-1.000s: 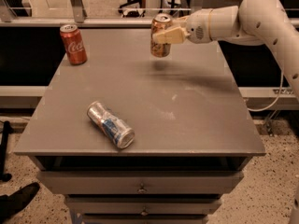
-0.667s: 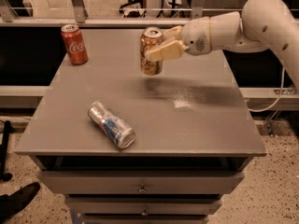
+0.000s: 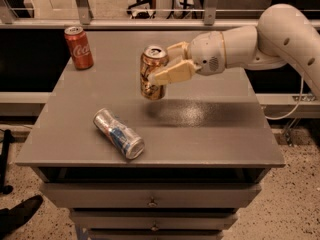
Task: Move orange can near redbull can
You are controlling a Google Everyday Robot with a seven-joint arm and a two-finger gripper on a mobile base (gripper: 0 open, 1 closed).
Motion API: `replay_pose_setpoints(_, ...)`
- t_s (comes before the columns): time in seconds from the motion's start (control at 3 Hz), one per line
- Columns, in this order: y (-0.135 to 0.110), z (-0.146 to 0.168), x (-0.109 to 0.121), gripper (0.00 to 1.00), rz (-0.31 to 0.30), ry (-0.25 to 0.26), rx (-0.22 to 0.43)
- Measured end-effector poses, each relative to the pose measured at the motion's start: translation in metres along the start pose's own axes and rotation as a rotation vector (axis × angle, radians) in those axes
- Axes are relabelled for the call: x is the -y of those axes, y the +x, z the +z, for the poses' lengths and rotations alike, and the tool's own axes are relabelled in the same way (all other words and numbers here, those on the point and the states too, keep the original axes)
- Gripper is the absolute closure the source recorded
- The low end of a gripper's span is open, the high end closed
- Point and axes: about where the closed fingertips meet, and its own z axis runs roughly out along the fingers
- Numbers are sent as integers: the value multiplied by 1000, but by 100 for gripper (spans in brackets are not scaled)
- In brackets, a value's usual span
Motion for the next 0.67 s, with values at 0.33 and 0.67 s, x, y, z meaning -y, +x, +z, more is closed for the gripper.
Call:
replay_pose_setpoints(0.33,6,14,-27,100,-3,-75,13)
replay_pose_setpoints(0.67,16,27,-41,97,-3,-125,11)
